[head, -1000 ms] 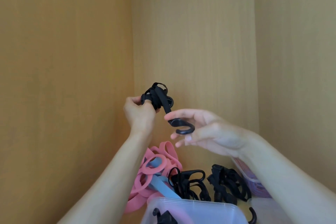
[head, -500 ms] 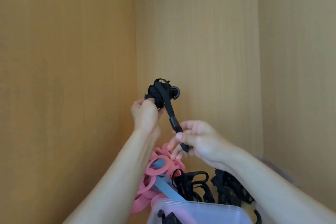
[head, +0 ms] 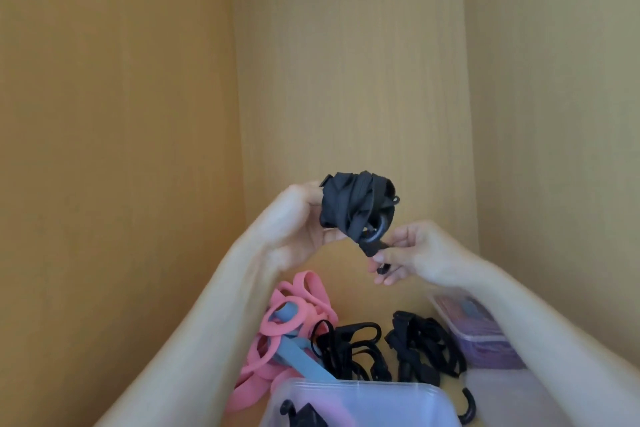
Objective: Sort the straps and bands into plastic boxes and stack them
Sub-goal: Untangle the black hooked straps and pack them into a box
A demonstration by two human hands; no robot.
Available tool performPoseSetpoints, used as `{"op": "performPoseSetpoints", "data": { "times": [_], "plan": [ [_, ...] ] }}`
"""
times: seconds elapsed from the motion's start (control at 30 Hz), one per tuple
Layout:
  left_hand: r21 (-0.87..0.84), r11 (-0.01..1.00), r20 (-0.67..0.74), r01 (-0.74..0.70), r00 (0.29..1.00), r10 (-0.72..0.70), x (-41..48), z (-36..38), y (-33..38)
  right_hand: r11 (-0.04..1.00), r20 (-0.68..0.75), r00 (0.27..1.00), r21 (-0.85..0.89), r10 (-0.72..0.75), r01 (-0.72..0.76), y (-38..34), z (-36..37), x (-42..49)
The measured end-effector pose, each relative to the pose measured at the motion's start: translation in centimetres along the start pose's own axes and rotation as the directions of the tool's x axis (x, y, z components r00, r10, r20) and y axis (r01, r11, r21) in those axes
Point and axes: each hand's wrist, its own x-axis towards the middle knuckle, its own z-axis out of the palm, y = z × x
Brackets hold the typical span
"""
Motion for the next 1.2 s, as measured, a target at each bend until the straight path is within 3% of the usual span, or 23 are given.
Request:
{"op": "performPoseSetpoints", "data": {
  "times": [0.1,0.27,0.37,0.53,0.77,1.03,1.13,1.2],
  "plan": [
    [0.181,0.983,0.046,0.03,0.998,-0.039,0.1,-0.1,-0.6,0.989,-0.043,0.998,-0.144,-0.039,0.032,-0.6,-1.3,-0.2],
    [0.306,0.949,-0.078,0.081,0.995,-0.06,0.6,-1.2,-1.3,0.914,-0.166,0.976,-0.401,-0.141,0.064,-1.5,-0.9,0.0],
    [0.291,0.947,-0.132,0.137,0.986,-0.102,0.8,-1.9,-1.9,0.905,-0.254,0.945,-0.417,-0.207,0.086,-2.0,-1.1,0.1],
    [0.282,0.945,-0.099,0.166,0.985,-0.143,1.0,-2.1,-2.6,0.937,-0.347,0.906,-0.326,-0.244,0.128,-2.3,-0.7,0.1],
    [0.346,0.924,-0.071,0.163,0.986,-0.148,0.6,-1.4,-2.5,0.94,-0.272,0.919,-0.268,-0.285,0.213,-2.9,0.6,0.2],
    [0.423,0.9,-0.194,0.101,0.981,-0.019,0.9,-1.4,-2.6,0.926,-0.262,0.913,-0.296,-0.313,0.233,-3.4,1.9,-0.2],
    [0.427,0.9,-0.274,0.086,0.961,0.038,0.9,-1.3,-2.6,0.974,-0.114,0.969,-0.09,-0.218,0.209,-4.0,1.7,-0.6],
    [0.426,0.901,-0.325,0.085,0.943,0.065,1.1,-1.2,-2.6,0.975,0.006,0.981,-0.11,-0.192,0.191,-4.1,1.5,-0.9]
  ]
}}
